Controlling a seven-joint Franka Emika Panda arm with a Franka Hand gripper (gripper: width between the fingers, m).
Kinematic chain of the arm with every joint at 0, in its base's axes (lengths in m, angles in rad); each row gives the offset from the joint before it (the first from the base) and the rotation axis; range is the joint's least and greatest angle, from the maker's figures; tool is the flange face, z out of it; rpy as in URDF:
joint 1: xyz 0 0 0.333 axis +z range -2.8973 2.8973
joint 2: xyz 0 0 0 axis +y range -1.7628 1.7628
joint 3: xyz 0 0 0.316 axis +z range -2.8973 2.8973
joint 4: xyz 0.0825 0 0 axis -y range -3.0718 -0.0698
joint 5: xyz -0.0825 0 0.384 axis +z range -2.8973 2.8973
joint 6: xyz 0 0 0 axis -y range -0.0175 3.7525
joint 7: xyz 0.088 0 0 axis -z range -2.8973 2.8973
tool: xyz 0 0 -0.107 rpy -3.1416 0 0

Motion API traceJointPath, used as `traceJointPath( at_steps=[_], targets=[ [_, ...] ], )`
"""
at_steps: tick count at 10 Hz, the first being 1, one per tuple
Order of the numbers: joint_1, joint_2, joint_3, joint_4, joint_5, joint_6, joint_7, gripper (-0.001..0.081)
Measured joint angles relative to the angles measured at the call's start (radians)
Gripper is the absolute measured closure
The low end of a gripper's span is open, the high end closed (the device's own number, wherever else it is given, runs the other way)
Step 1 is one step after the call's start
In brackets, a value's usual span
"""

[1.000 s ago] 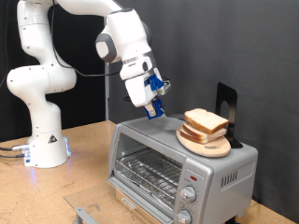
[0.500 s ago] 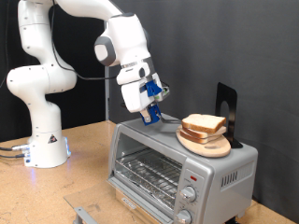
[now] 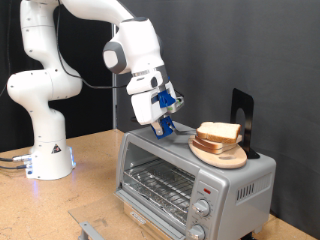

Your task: Make a piece of toast with the oven

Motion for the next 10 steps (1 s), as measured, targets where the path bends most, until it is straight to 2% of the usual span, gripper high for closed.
traceJointPath(
  at_steps=[5, 8, 10],
  targets=[
    [-0.001, 0.020, 0.000, 0.017, -0.013, 0.006, 0.018, 0.0318],
    [0.000, 0.015, 0.000, 0.043, -0.012, -0.094, 0.018, 0.0318],
    [0.000, 0.006, 0.000, 0.045, -0.009, -0.128, 0.021, 0.0318]
  ],
)
